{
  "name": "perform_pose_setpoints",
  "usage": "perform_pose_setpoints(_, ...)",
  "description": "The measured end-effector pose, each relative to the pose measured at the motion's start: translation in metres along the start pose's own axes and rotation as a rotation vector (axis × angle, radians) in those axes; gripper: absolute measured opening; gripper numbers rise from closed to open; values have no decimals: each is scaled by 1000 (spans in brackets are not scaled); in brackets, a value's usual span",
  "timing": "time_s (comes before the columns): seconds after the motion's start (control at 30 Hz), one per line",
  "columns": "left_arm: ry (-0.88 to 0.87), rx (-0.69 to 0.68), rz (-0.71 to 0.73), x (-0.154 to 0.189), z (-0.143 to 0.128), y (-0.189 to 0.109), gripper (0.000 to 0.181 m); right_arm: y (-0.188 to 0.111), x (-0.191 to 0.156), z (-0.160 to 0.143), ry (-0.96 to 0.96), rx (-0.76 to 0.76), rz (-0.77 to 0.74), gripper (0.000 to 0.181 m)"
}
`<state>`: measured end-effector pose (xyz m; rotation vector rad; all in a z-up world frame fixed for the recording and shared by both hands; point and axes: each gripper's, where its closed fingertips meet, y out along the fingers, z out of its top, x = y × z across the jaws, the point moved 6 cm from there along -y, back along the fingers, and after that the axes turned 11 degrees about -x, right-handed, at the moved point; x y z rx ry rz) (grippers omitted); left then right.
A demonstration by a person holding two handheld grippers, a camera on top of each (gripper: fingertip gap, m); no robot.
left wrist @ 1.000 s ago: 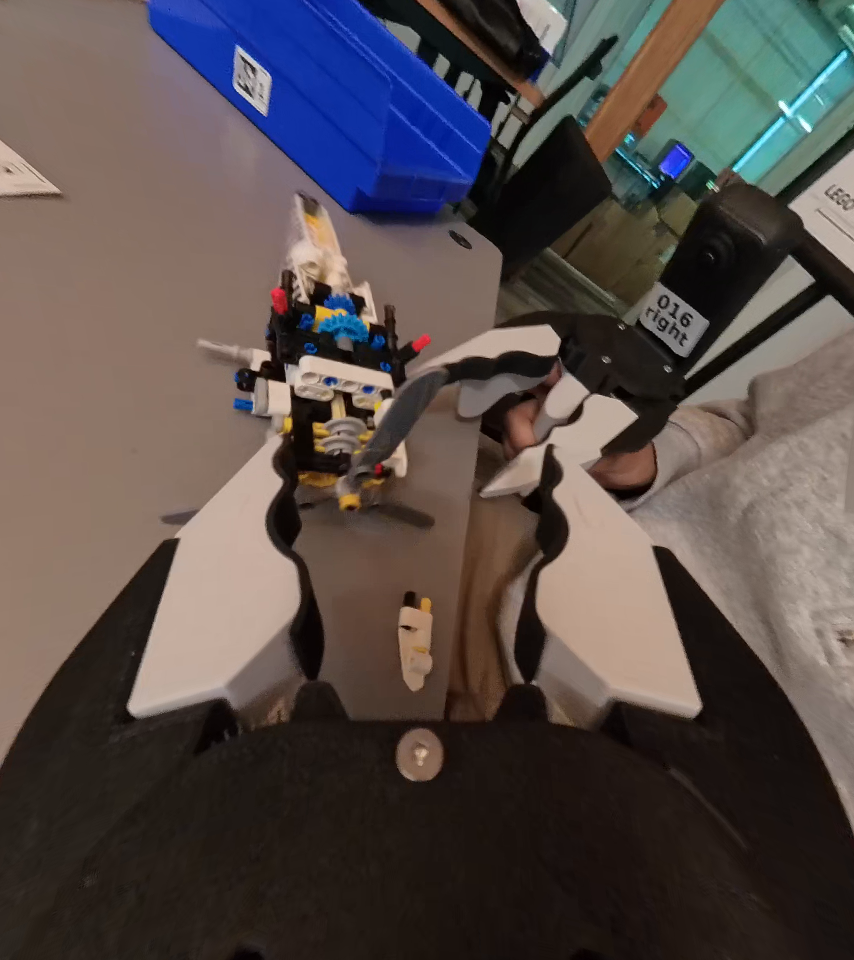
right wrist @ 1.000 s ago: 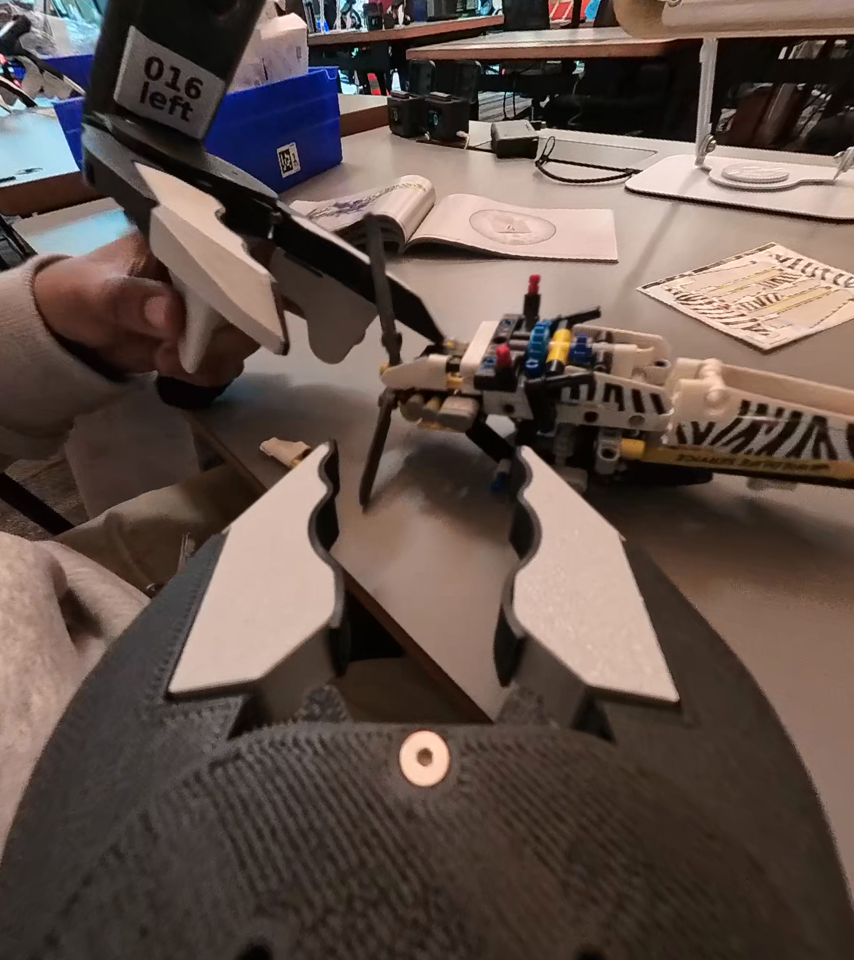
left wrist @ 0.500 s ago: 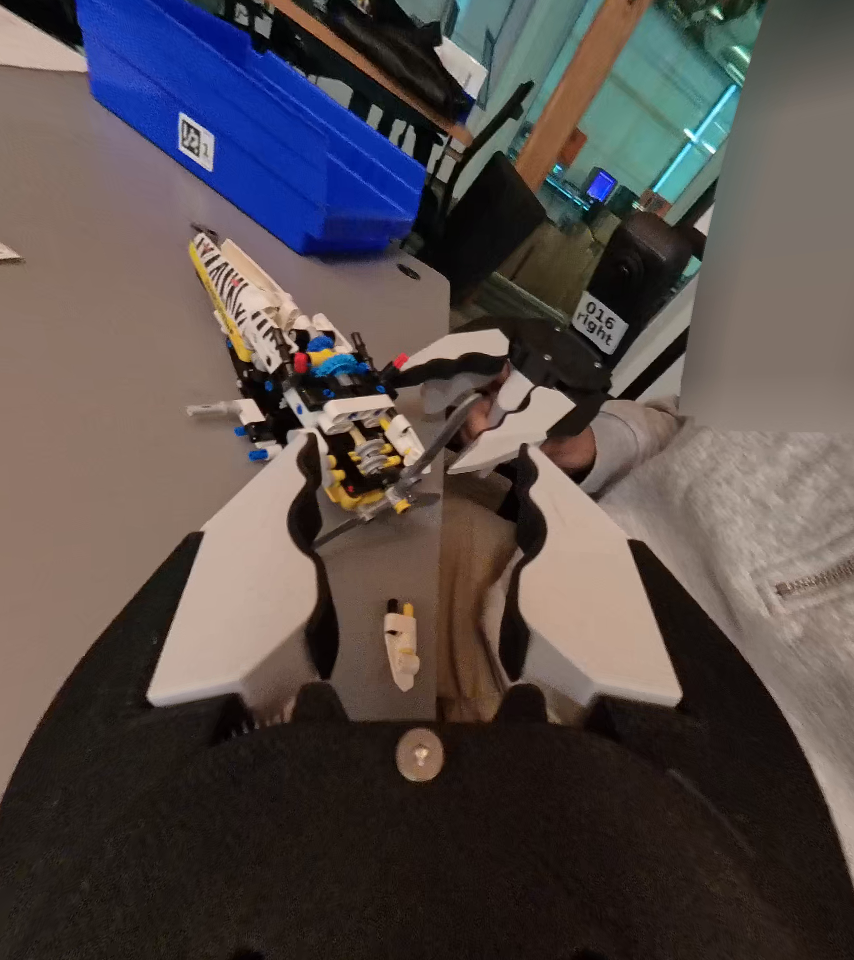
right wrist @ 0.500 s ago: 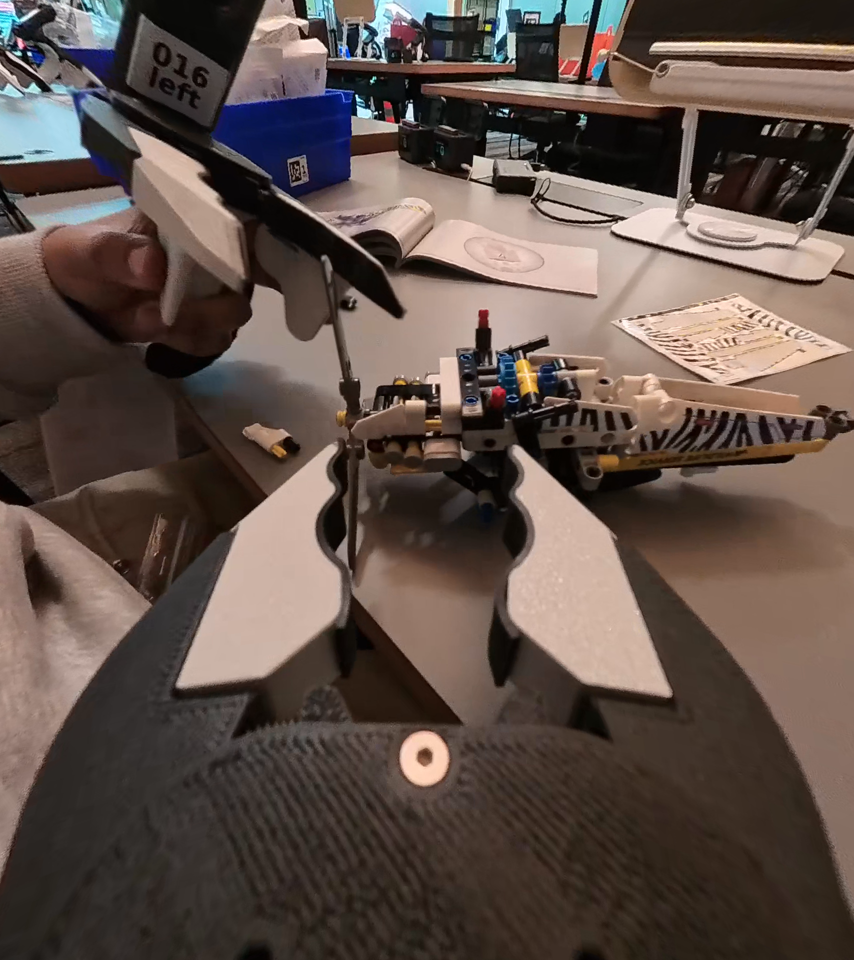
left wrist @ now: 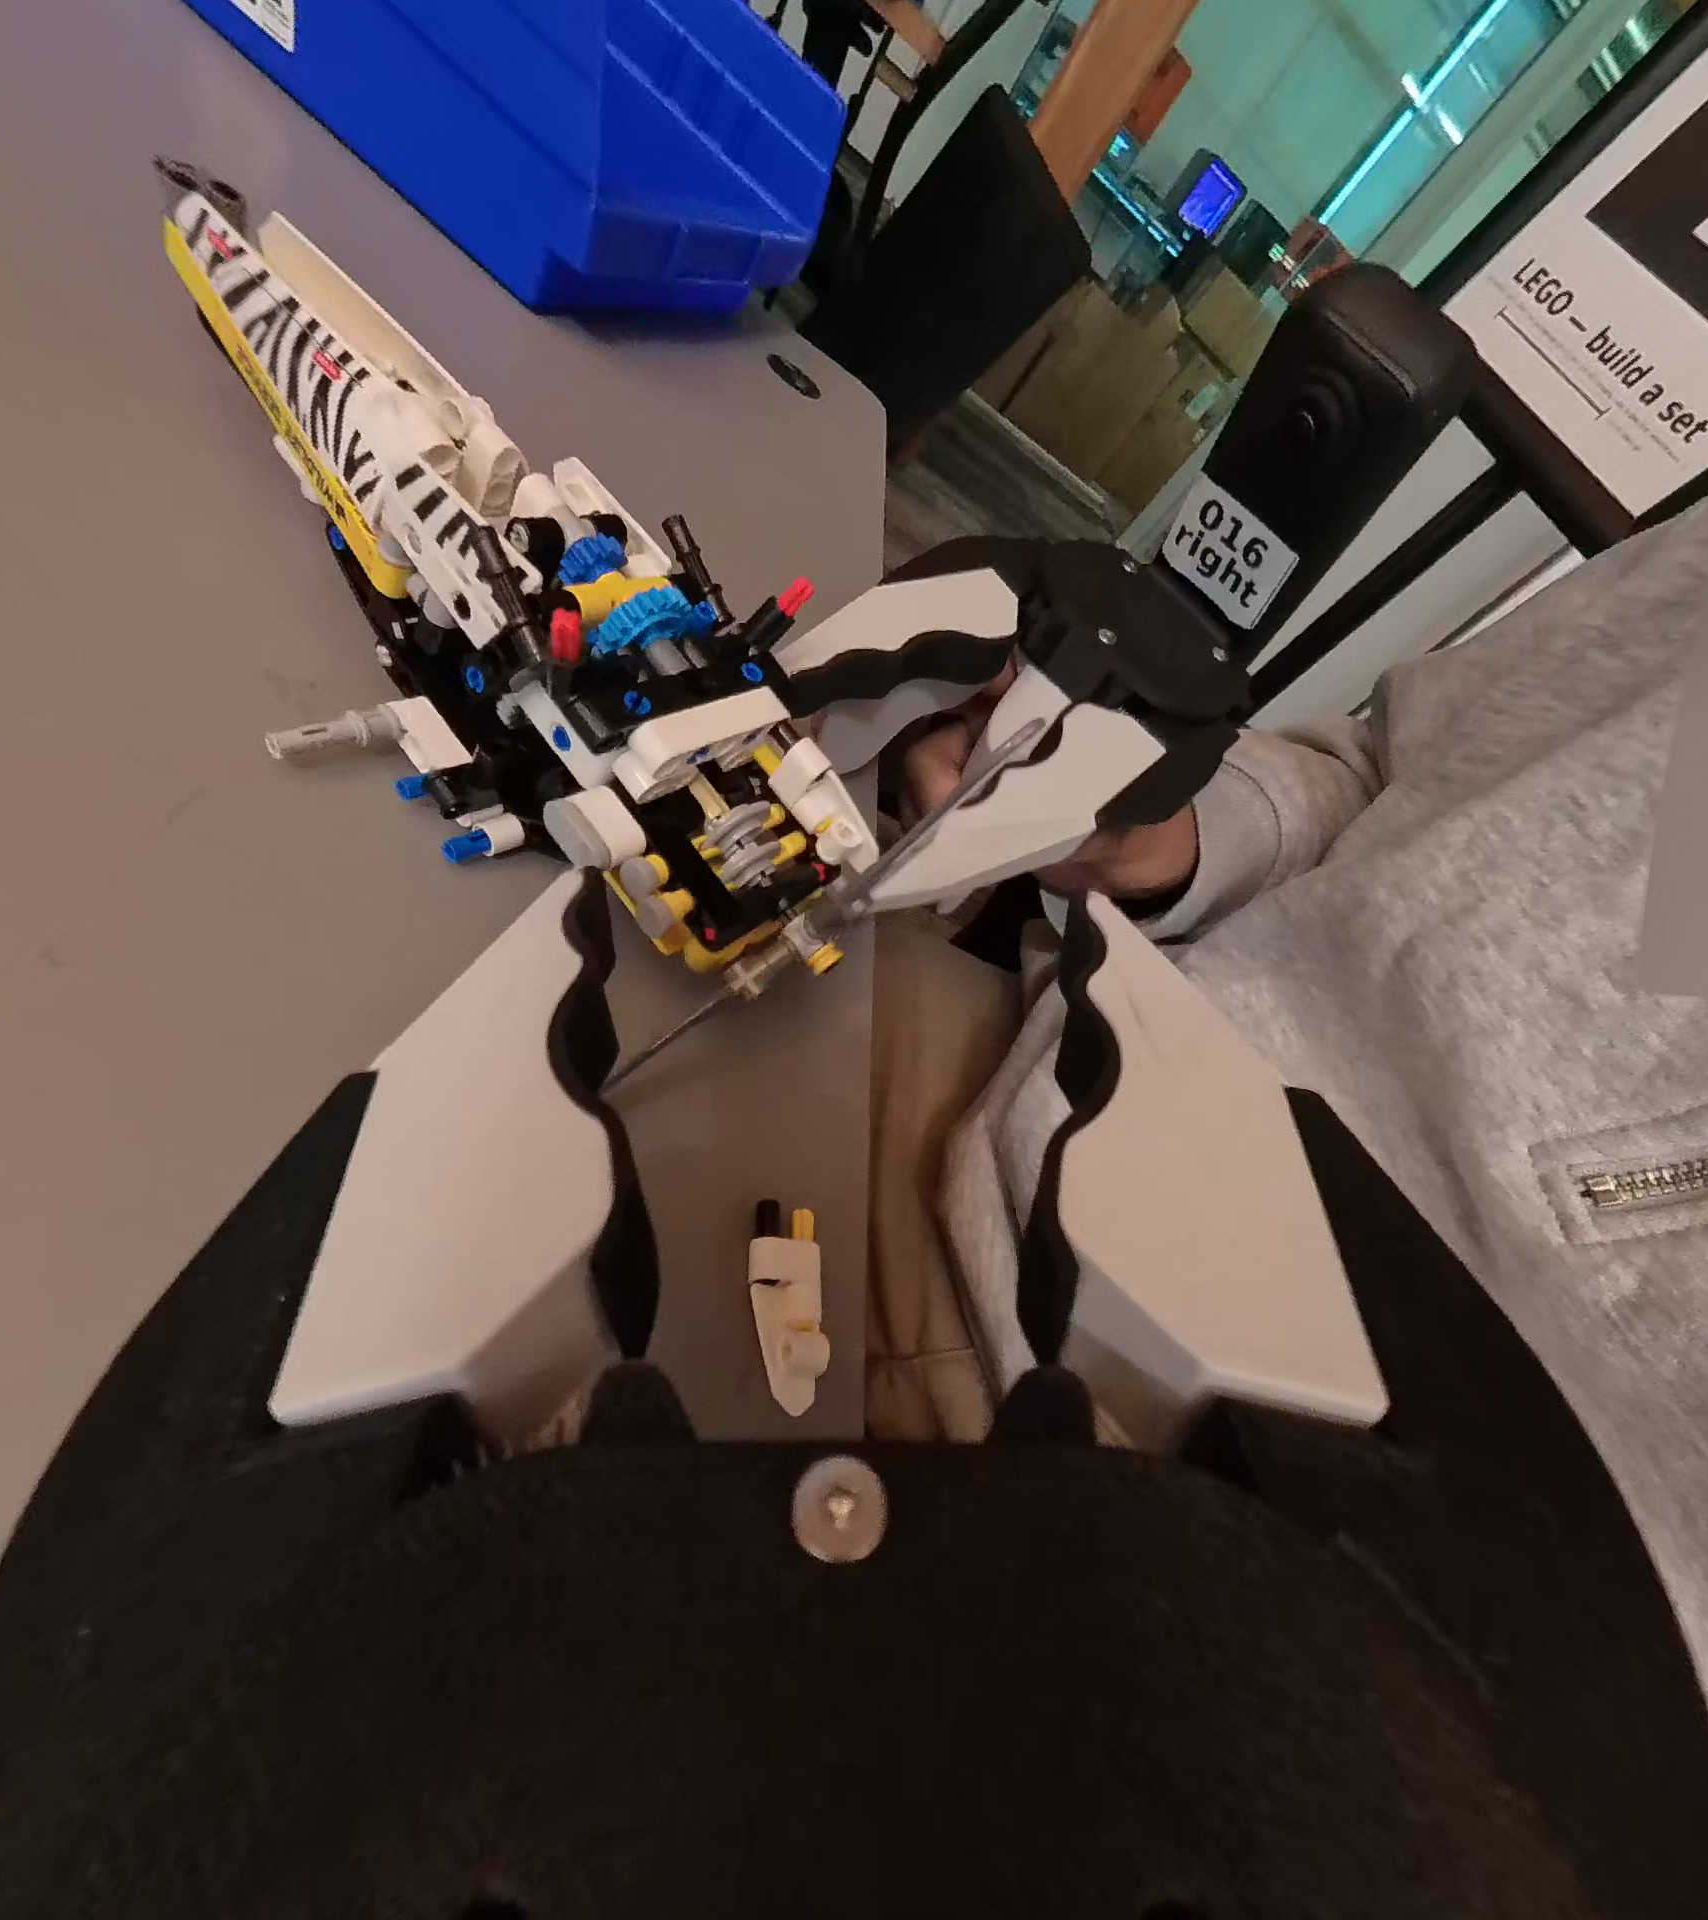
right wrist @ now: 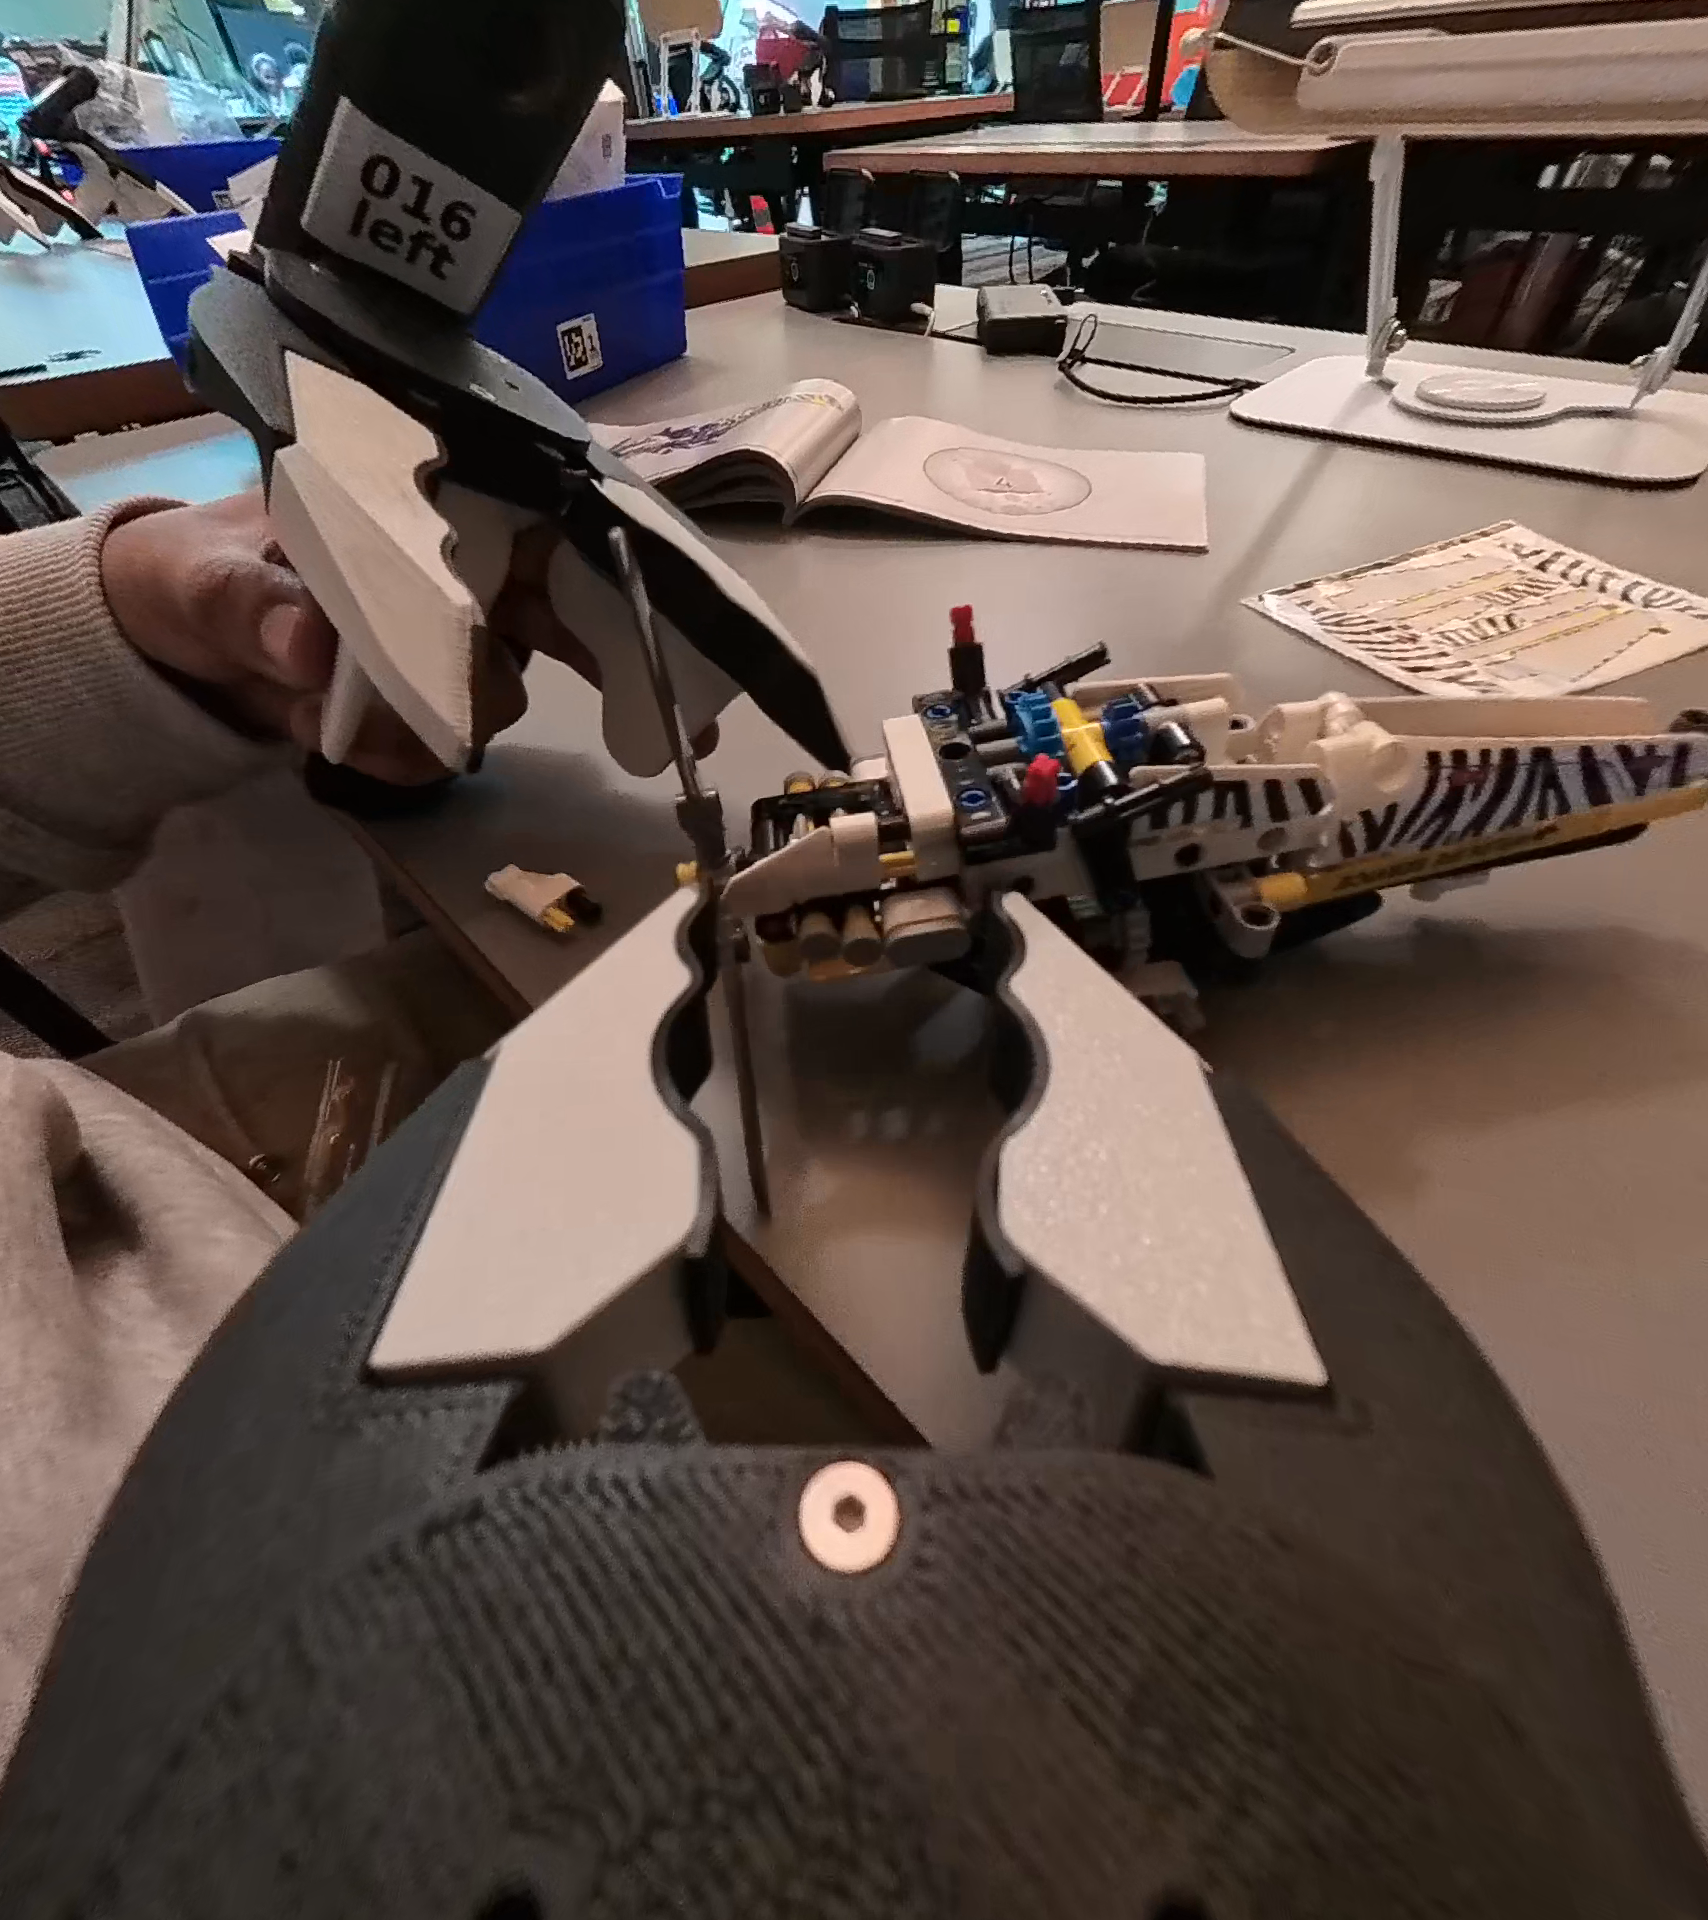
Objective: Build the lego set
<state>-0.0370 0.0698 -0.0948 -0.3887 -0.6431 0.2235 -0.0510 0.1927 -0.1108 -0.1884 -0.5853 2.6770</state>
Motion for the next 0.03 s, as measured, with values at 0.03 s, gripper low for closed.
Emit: perform_pose_setpoints(0.03,-4,-12,-6,0,-1,1,83,-1,1,0,0,1,2,48)
